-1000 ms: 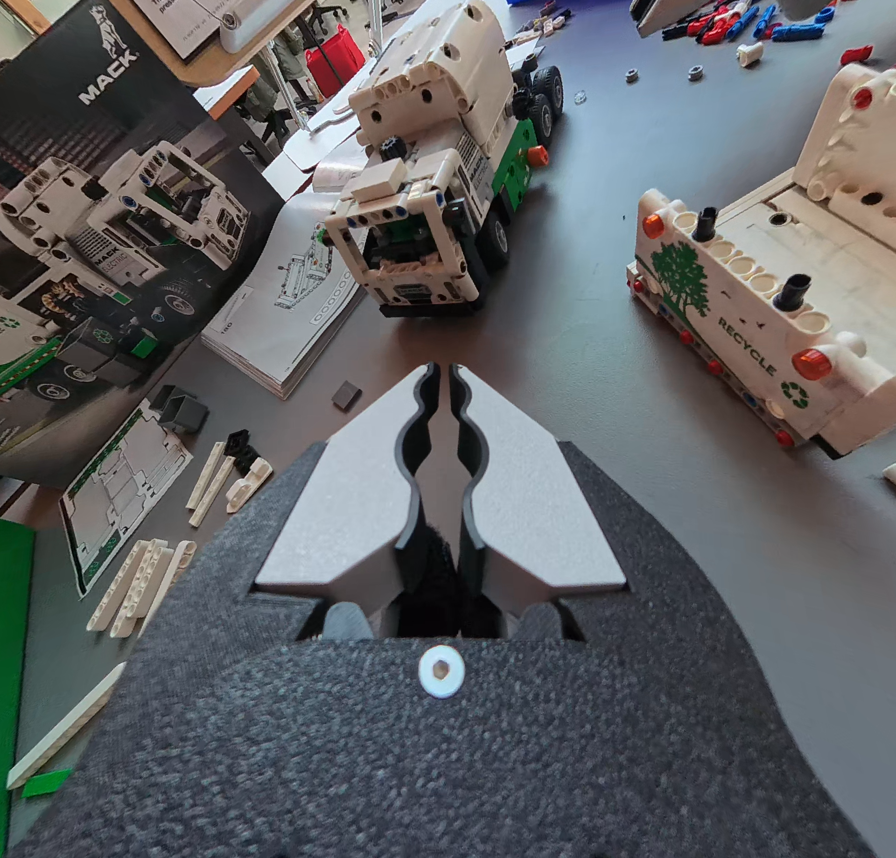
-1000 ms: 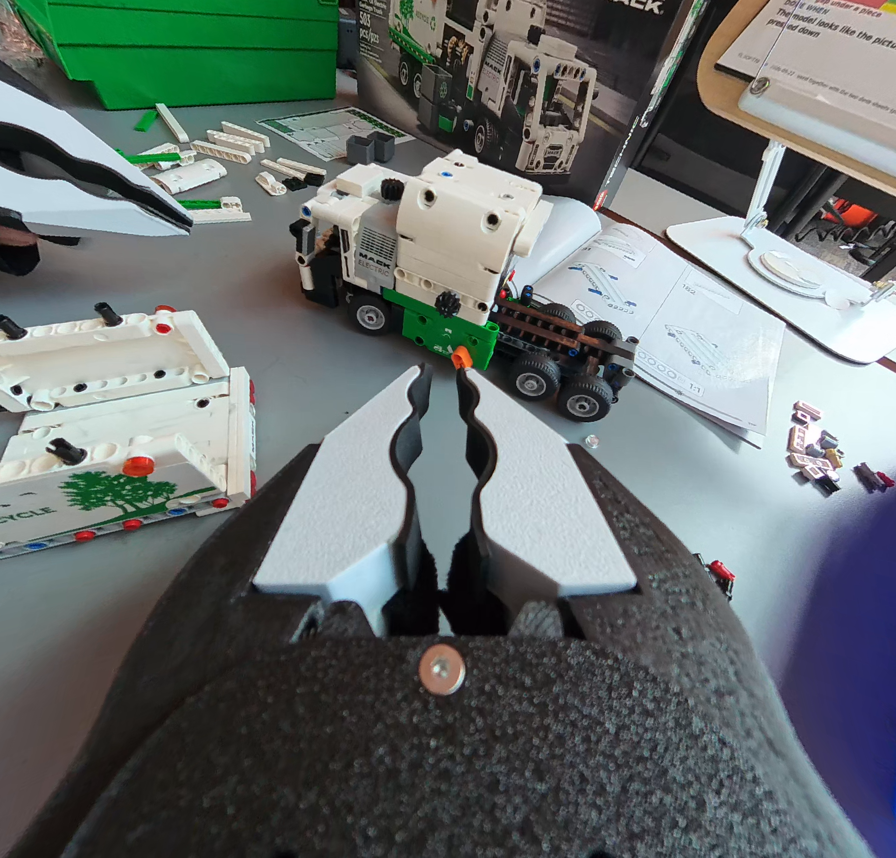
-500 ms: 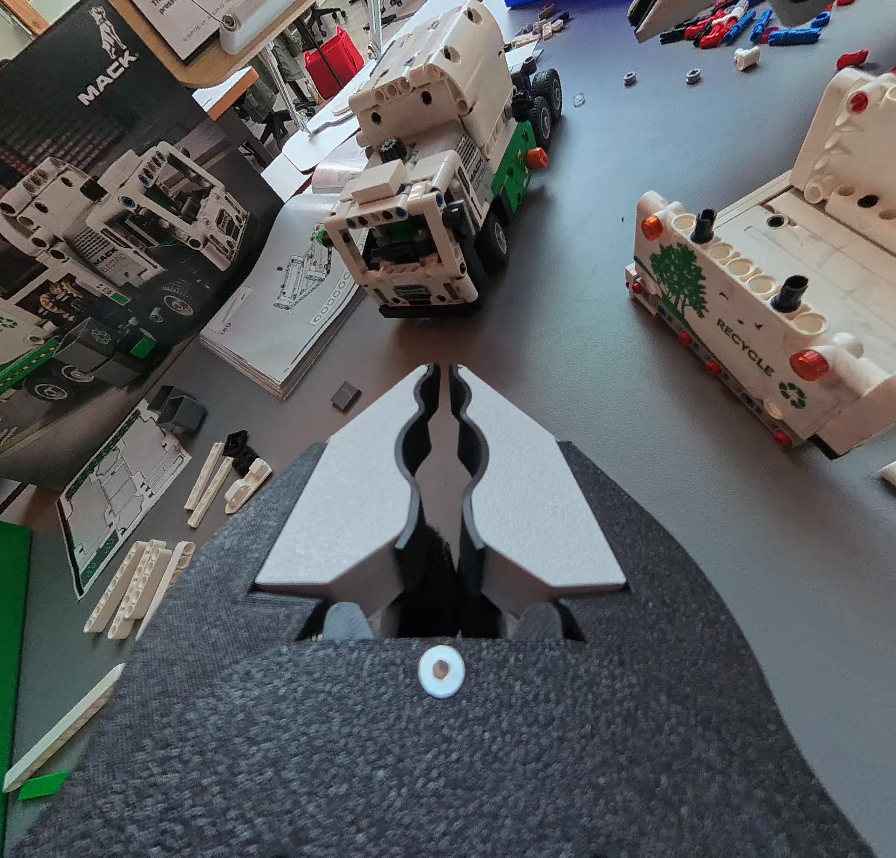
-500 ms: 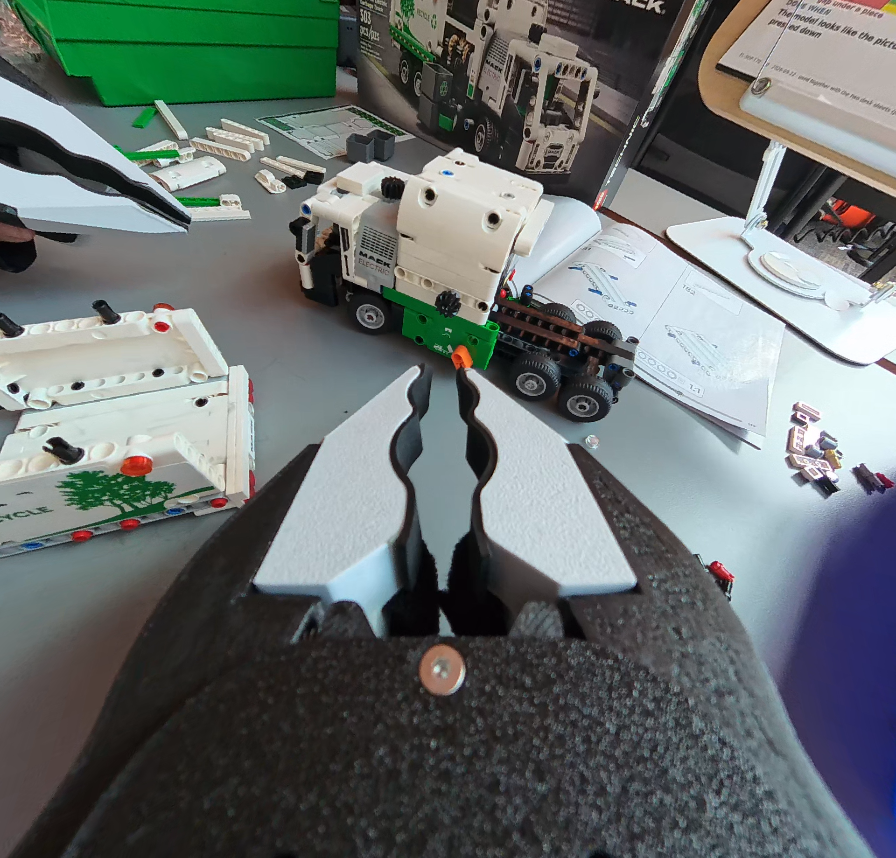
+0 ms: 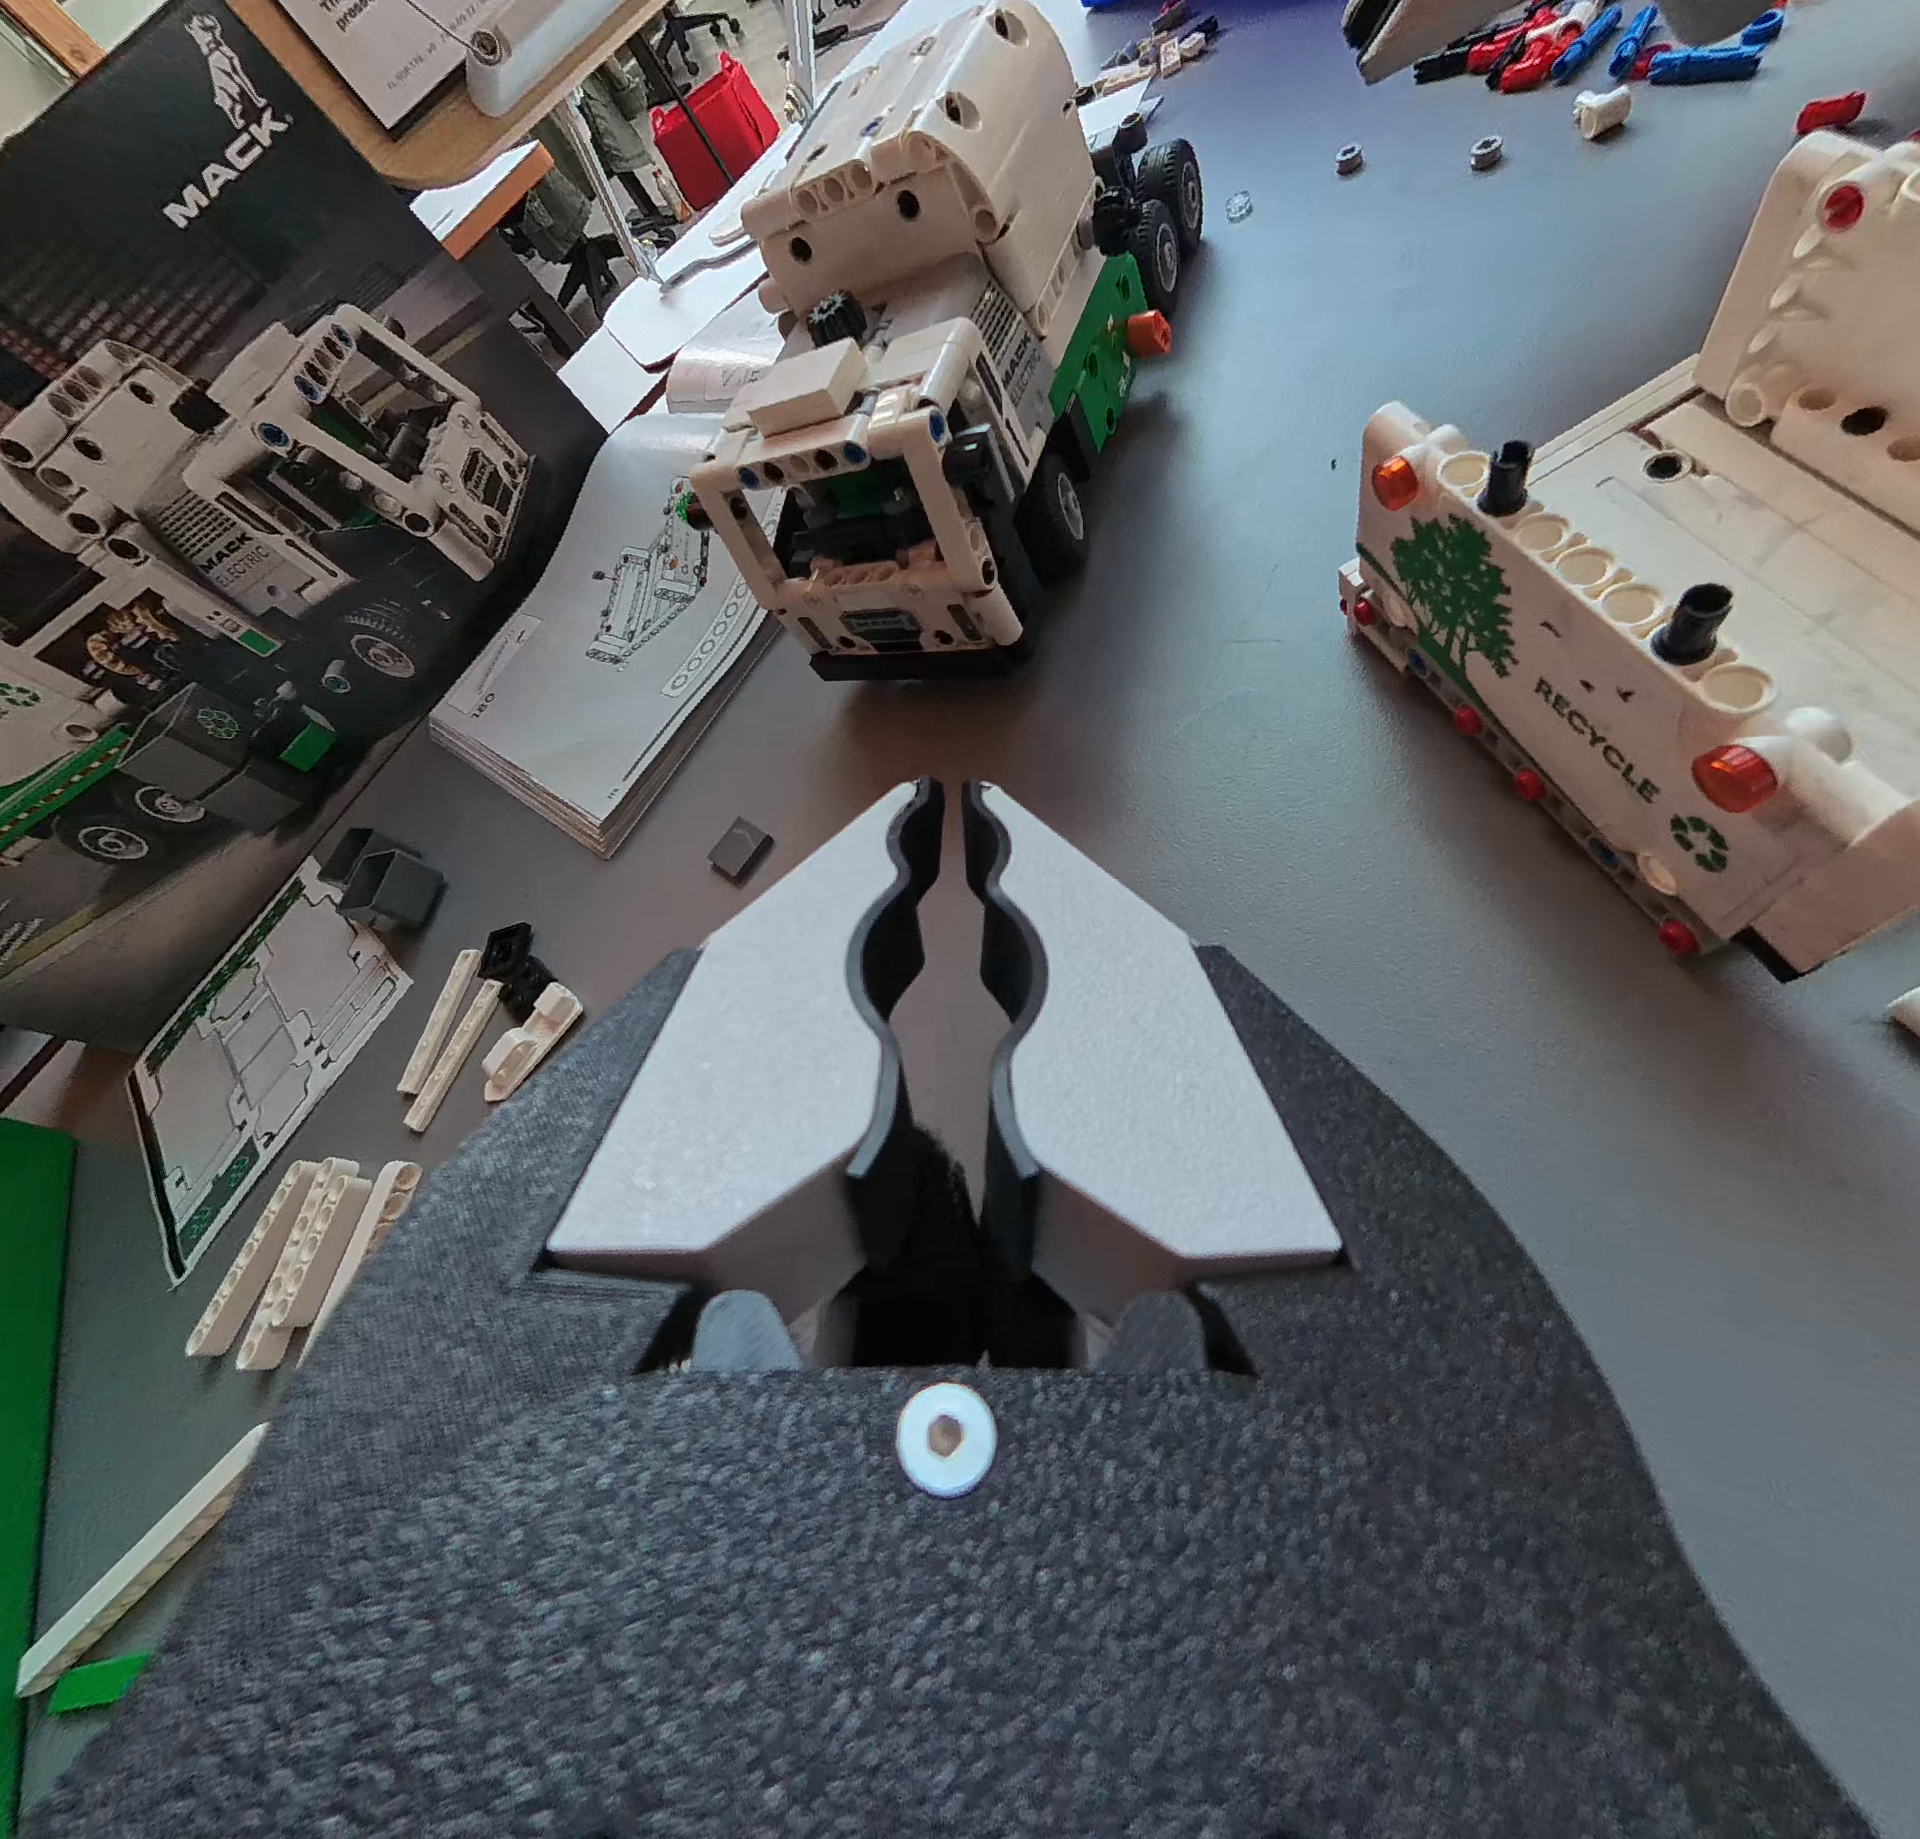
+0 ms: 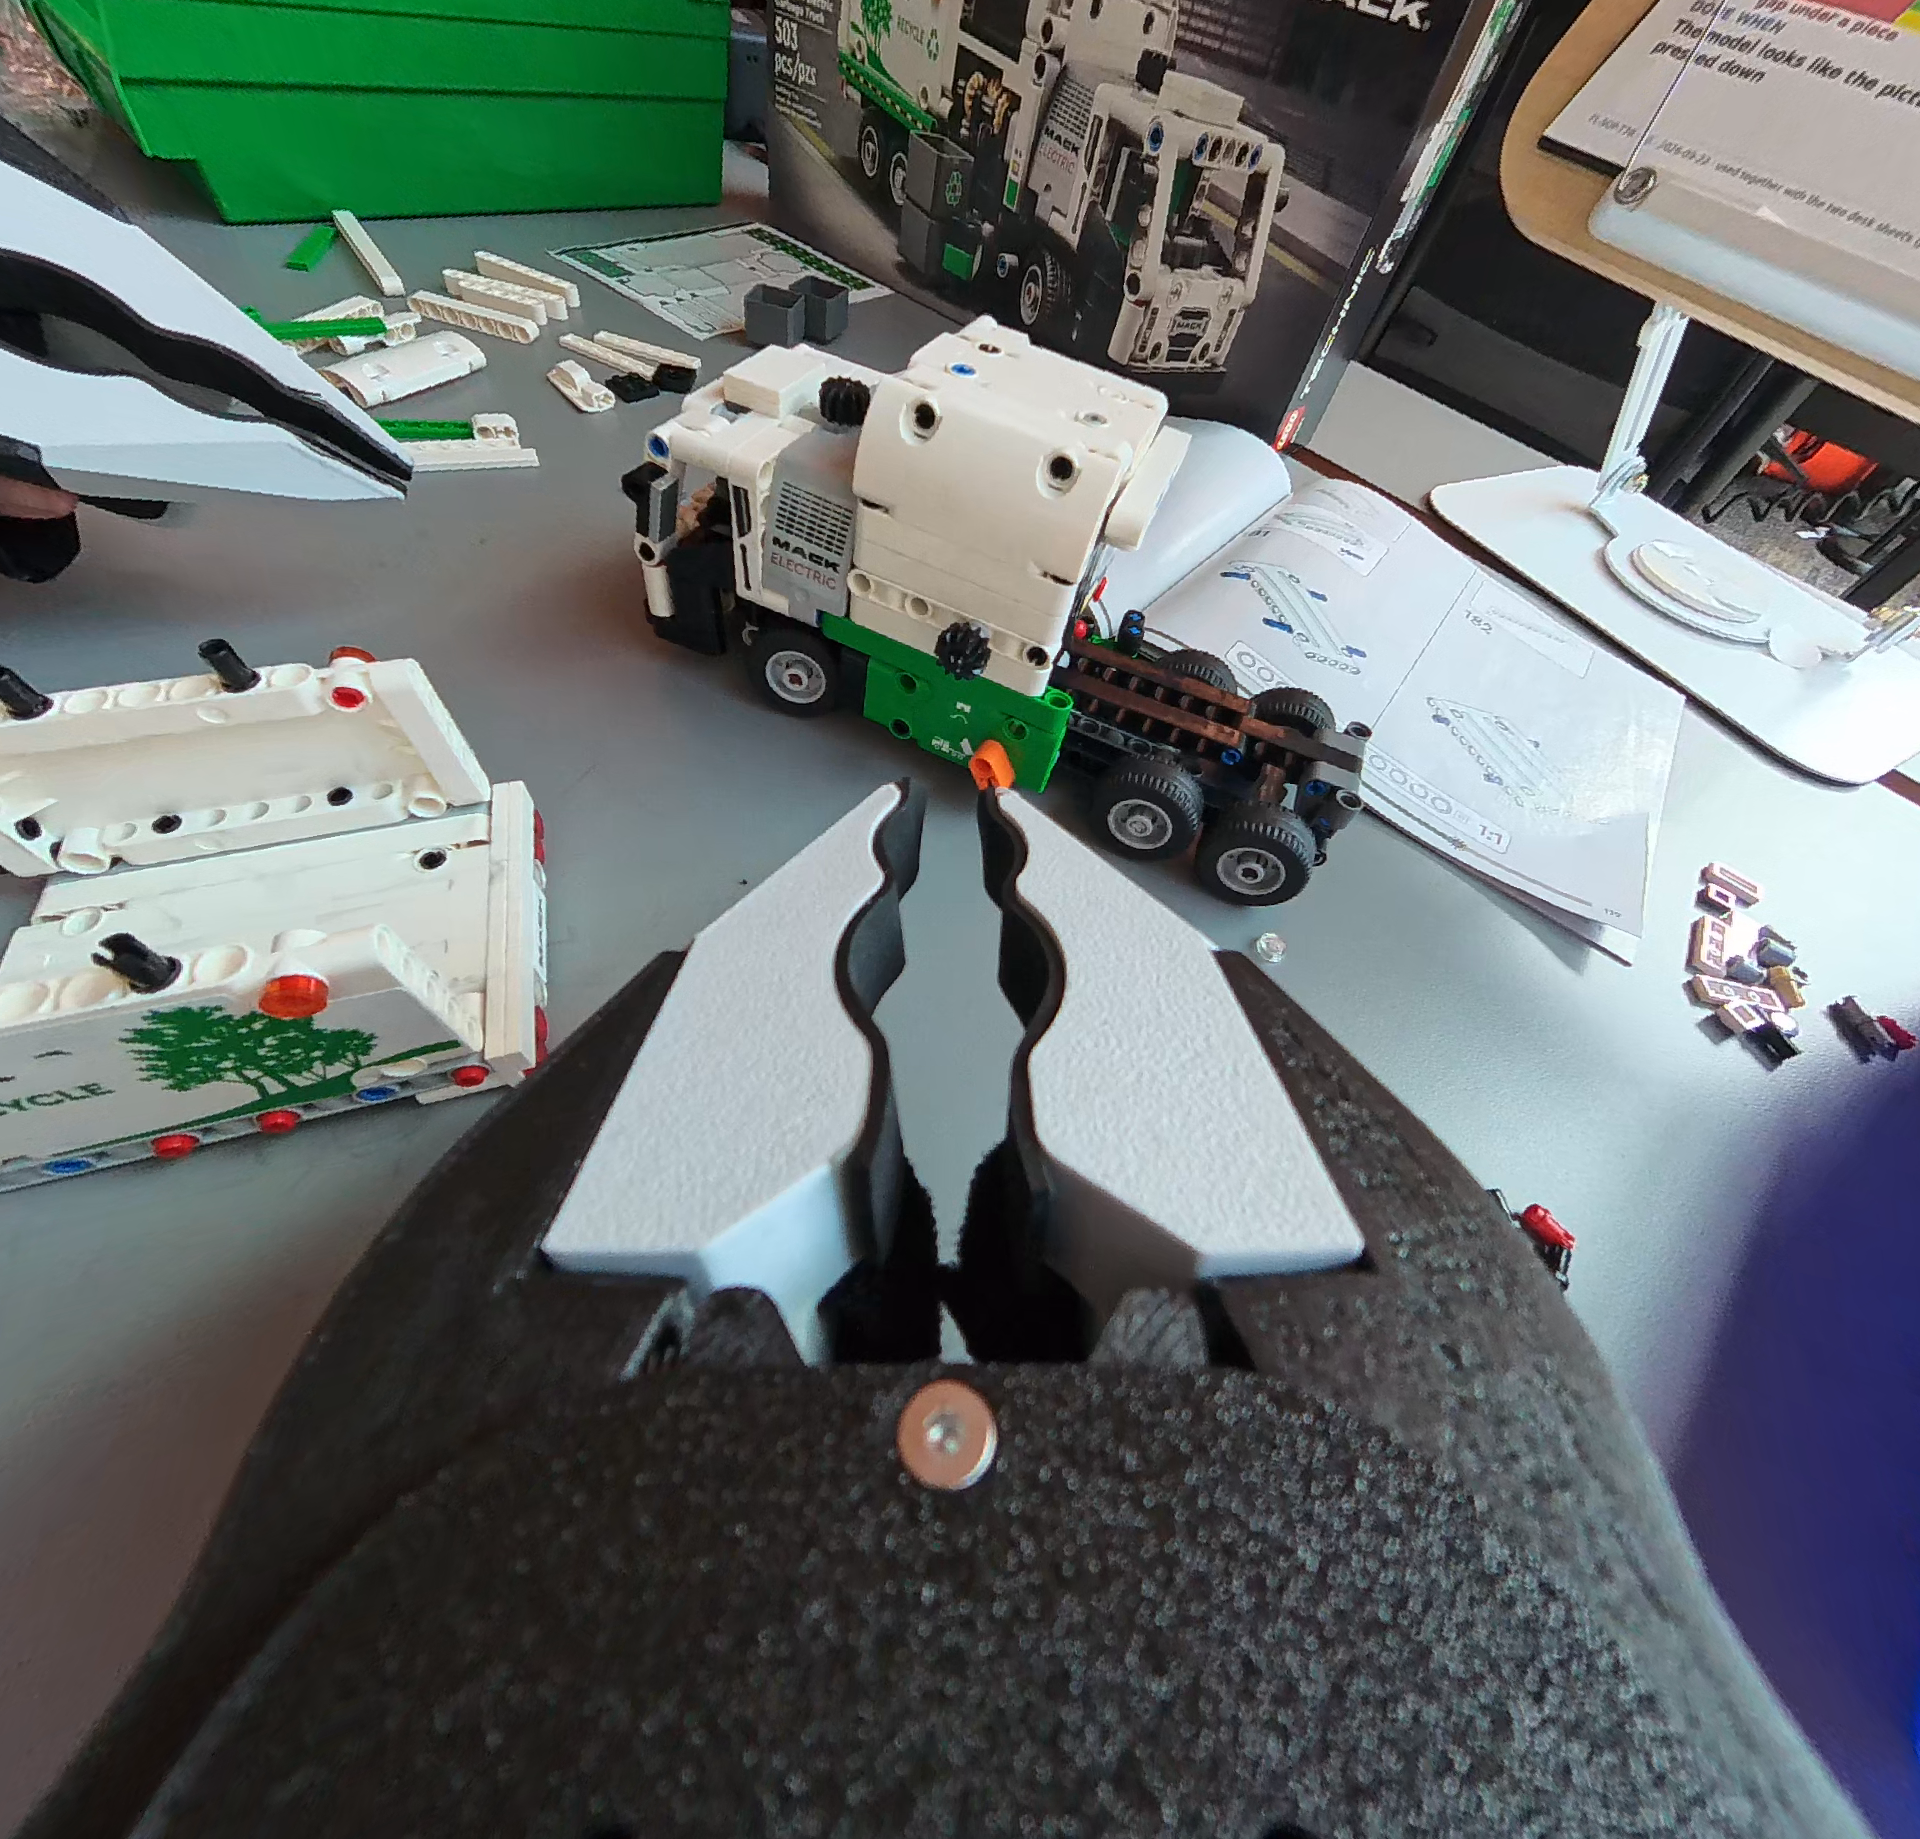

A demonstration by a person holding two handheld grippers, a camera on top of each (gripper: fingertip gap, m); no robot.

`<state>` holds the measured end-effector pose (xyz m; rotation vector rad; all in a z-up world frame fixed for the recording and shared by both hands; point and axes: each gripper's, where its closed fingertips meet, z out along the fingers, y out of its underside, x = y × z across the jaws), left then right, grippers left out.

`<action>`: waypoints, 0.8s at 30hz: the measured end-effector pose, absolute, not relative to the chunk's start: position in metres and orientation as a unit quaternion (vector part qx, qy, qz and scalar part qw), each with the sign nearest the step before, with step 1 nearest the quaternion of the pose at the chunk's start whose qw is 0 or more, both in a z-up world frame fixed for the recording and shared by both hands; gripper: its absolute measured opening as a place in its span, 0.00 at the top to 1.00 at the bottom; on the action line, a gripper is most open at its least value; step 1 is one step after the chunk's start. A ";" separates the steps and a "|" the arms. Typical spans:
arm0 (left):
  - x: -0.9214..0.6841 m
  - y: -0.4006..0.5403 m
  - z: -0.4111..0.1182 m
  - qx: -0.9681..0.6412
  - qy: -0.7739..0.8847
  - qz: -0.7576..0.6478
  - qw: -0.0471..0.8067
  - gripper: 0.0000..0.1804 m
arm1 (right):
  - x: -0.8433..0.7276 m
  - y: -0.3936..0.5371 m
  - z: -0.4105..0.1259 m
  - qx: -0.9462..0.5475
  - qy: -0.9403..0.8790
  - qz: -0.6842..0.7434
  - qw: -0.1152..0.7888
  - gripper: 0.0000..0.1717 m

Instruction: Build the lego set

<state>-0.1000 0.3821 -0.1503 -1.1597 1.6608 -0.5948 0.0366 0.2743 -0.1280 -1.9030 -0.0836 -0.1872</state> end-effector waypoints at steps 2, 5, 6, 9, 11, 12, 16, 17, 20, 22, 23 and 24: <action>-0.100 0.382 -0.150 -0.478 0.684 -0.245 0.493 0.99 | 0.036 0.274 -0.128 -0.813 -0.036 -0.080 0.576 0.94; -0.100 0.382 -0.150 -0.478 0.684 -0.246 0.492 0.99 | 0.036 0.274 -0.128 -0.813 -0.036 -0.079 0.576 0.94; -0.100 0.382 -0.150 -0.478 0.685 -0.245 0.492 0.99 | 0.036 0.274 -0.128 -0.813 -0.036 -0.080 0.576 0.94; -0.100 0.382 -0.150 -0.478 0.685 -0.245 0.492 0.99 | 0.036 0.275 -0.129 -0.813 -0.036 -0.080 0.575 0.94; -0.100 0.382 -0.150 -0.478 0.685 -0.245 0.492 0.99 | 0.036 0.275 -0.129 -0.813 -0.037 -0.081 0.575 0.94; -0.100 0.382 -0.150 -0.478 0.685 -0.244 0.493 0.99 | 0.036 0.275 -0.129 -0.814 -0.037 -0.081 0.575 0.94; -0.100 0.387 -0.146 -0.487 0.672 -0.246 0.501 0.99 | 0.034 0.274 -0.125 -0.810 -0.031 -0.070 0.581 0.94; -0.100 0.391 -0.144 -0.498 0.661 -0.250 0.503 0.99 | 0.031 0.273 -0.120 -0.806 -0.029 -0.053 0.589 0.94; -0.093 0.409 -0.135 -0.540 0.638 -0.278 0.474 0.98 | 0.031 0.269 -0.100 -0.807 -0.036 -0.038 0.588 0.91; -0.079 0.432 -0.124 -0.570 0.632 -0.282 0.442 0.93 | 0.032 0.266 -0.090 -0.810 -0.040 -0.017 0.585 0.88; -0.069 0.442 -0.121 -0.582 0.641 -0.286 0.410 0.90 | 0.032 0.266 -0.084 -0.807 -0.037 -0.003 0.589 0.88; -0.058 0.455 -0.121 -0.598 0.652 -0.277 0.374 0.87 | 0.033 0.267 -0.080 -0.807 -0.036 0.012 0.589 0.88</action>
